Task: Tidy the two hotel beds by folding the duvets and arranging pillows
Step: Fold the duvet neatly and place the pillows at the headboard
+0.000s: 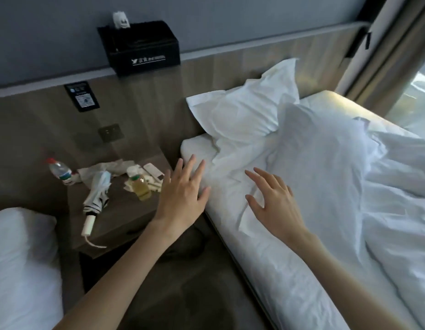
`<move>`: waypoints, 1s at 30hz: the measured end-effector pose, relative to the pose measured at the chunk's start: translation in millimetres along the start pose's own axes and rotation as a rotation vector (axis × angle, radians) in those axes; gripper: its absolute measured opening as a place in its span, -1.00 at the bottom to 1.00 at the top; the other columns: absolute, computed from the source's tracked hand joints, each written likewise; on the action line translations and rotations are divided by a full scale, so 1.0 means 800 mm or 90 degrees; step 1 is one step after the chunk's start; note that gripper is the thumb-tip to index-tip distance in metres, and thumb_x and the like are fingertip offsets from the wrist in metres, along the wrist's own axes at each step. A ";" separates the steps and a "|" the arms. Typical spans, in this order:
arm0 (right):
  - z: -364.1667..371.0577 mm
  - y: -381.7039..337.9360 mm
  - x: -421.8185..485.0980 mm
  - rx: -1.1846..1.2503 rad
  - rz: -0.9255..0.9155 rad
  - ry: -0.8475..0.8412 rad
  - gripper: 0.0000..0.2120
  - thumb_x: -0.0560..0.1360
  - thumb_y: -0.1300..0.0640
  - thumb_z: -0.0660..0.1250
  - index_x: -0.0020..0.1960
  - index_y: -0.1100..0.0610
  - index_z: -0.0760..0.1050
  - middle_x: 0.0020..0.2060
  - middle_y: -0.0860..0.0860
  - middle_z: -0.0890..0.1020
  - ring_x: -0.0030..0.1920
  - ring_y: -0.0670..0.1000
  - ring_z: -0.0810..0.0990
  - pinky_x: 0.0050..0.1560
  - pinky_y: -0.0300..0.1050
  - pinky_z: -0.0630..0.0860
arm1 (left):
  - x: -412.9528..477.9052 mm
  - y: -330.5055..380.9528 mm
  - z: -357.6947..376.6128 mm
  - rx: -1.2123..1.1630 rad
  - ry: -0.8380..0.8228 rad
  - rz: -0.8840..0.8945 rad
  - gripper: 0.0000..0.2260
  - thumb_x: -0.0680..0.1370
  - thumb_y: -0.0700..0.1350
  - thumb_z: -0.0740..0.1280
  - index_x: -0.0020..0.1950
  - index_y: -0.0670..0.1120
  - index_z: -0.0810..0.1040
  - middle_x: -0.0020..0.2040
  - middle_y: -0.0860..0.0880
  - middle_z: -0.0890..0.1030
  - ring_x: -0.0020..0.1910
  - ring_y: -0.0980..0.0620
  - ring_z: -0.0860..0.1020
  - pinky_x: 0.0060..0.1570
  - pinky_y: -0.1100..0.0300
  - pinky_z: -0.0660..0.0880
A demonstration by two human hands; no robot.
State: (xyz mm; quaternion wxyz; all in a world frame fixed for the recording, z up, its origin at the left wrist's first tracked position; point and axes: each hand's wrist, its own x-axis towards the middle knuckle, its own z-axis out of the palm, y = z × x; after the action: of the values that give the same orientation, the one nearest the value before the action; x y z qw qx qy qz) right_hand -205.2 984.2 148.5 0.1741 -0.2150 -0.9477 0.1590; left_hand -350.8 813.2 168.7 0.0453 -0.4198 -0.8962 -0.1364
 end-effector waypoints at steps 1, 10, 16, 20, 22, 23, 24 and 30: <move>-0.008 0.027 -0.008 -0.007 0.022 -0.006 -0.48 0.55 -0.01 0.31 0.48 -0.07 0.29 0.44 -0.06 0.36 0.40 0.04 0.33 0.33 0.02 0.30 | 0.010 0.025 0.012 -0.010 -0.011 0.009 -0.45 0.61 0.08 0.21 0.55 -0.07 0.20 0.56 -0.10 0.16 0.52 -0.19 0.14 0.41 -0.21 0.21; -0.051 0.224 -0.035 -0.012 0.273 -0.017 -0.38 0.53 -0.11 0.30 0.52 -0.13 0.15 0.53 -0.01 0.17 0.43 0.17 0.23 0.29 0.14 0.33 | 0.098 0.167 0.101 -0.113 -0.071 0.045 -0.42 0.59 0.10 0.22 0.57 -0.03 0.15 0.53 -0.07 0.25 0.47 -0.06 0.28 0.34 -0.03 0.36; -0.041 0.345 -0.002 0.059 0.474 -0.005 -0.26 0.49 -0.22 0.32 0.55 -0.17 0.03 0.55 0.05 0.06 0.44 0.27 0.16 0.32 0.22 0.28 | 0.202 0.205 0.185 -0.191 -0.141 0.024 -0.31 0.53 0.23 0.23 0.58 0.11 0.01 0.54 -0.05 0.21 0.47 -0.08 0.26 0.30 -0.06 0.37; -0.024 0.425 0.038 0.115 0.592 0.022 -0.20 0.45 -0.30 0.32 0.54 -0.22 -0.03 0.54 0.01 0.07 0.44 0.28 0.17 0.32 0.27 0.28 | 0.289 0.230 0.249 -0.231 -0.214 -0.020 -0.27 0.52 0.27 0.24 0.58 0.14 -0.04 0.54 -0.09 0.17 0.47 -0.12 0.24 0.31 -0.06 0.33; -0.012 0.467 0.061 0.161 0.642 0.043 -0.18 0.44 -0.32 0.31 0.54 -0.22 -0.04 0.53 0.03 0.10 0.45 0.28 0.18 0.36 0.25 0.24 | 0.333 0.242 0.281 -0.274 -0.252 -0.069 -0.26 0.52 0.28 0.25 0.58 0.14 -0.04 0.53 -0.12 0.18 0.46 -0.15 0.26 0.32 -0.03 0.31; -0.004 0.488 0.071 0.182 0.665 0.052 -0.17 0.43 -0.34 0.30 0.54 -0.22 -0.05 0.53 0.05 0.11 0.45 0.28 0.18 0.38 0.24 0.21 | 0.354 0.247 0.296 -0.294 -0.270 -0.095 -0.26 0.51 0.28 0.26 0.57 0.15 -0.04 0.52 -0.15 0.18 0.45 -0.16 0.27 0.33 -0.01 0.30; 0.003 0.509 0.081 0.194 0.687 0.056 -0.16 0.42 -0.37 0.29 0.54 -0.22 -0.06 0.52 0.08 0.13 0.46 0.27 0.18 0.39 0.22 0.19 | 0.373 0.253 0.312 -0.313 -0.286 -0.124 -0.25 0.51 0.29 0.26 0.57 0.17 -0.05 0.52 -0.17 0.17 0.44 -0.18 0.28 0.33 0.00 0.29; 0.046 0.612 0.116 0.242 0.808 0.051 -0.07 0.37 -0.44 0.29 0.55 -0.17 -0.09 0.49 0.19 0.18 0.43 0.34 0.25 0.42 0.32 0.19 | 0.455 0.284 0.402 -0.426 -0.331 -0.251 -0.18 0.46 0.31 0.32 0.56 0.22 -0.10 0.51 -0.23 0.15 0.43 -0.21 0.29 0.35 0.05 0.25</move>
State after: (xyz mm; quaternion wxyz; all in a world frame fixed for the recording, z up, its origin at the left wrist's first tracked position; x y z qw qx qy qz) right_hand -125.8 1438.4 -43.8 0.1167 -0.7026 -0.5857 0.3868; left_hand -400.6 1312.0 -21.3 -0.3454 -0.2536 -0.8471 -0.3144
